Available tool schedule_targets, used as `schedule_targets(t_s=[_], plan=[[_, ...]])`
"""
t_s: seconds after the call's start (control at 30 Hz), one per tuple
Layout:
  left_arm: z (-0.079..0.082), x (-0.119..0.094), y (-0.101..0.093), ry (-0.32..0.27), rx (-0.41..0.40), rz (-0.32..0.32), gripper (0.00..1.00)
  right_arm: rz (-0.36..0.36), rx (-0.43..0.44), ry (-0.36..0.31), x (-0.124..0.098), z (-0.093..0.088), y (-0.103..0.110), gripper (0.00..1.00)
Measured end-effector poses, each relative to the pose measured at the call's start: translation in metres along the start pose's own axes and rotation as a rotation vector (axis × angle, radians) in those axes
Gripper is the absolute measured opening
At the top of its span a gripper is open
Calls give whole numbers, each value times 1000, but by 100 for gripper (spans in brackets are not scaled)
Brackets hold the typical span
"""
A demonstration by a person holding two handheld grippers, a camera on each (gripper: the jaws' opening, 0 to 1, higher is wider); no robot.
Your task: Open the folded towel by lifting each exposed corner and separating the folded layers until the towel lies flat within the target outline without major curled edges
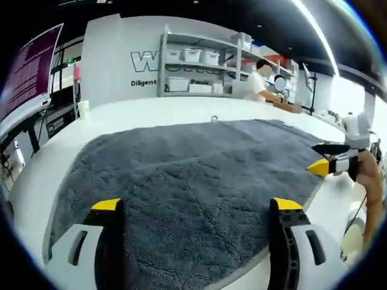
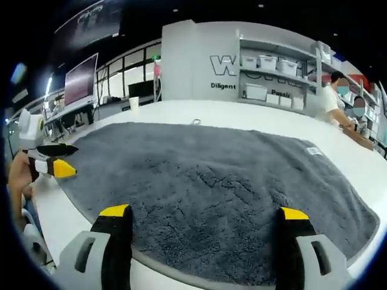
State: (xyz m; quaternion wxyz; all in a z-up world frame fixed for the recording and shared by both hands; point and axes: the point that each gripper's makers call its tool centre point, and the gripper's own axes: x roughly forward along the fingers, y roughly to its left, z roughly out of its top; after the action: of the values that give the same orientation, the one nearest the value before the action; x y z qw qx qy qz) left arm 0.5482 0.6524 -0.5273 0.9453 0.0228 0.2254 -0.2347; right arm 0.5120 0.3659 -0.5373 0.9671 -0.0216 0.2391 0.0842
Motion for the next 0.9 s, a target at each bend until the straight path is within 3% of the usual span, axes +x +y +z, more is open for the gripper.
schedule_targets(t_s=[0.2,0.9], plan=[[-5,-1,-2,-7,44,-2,99,2,-7,-17,-5,-3,2,99],[-10,-12,2,-16,87,-69,94,-42,12,-51,-20,-10,8,99]])
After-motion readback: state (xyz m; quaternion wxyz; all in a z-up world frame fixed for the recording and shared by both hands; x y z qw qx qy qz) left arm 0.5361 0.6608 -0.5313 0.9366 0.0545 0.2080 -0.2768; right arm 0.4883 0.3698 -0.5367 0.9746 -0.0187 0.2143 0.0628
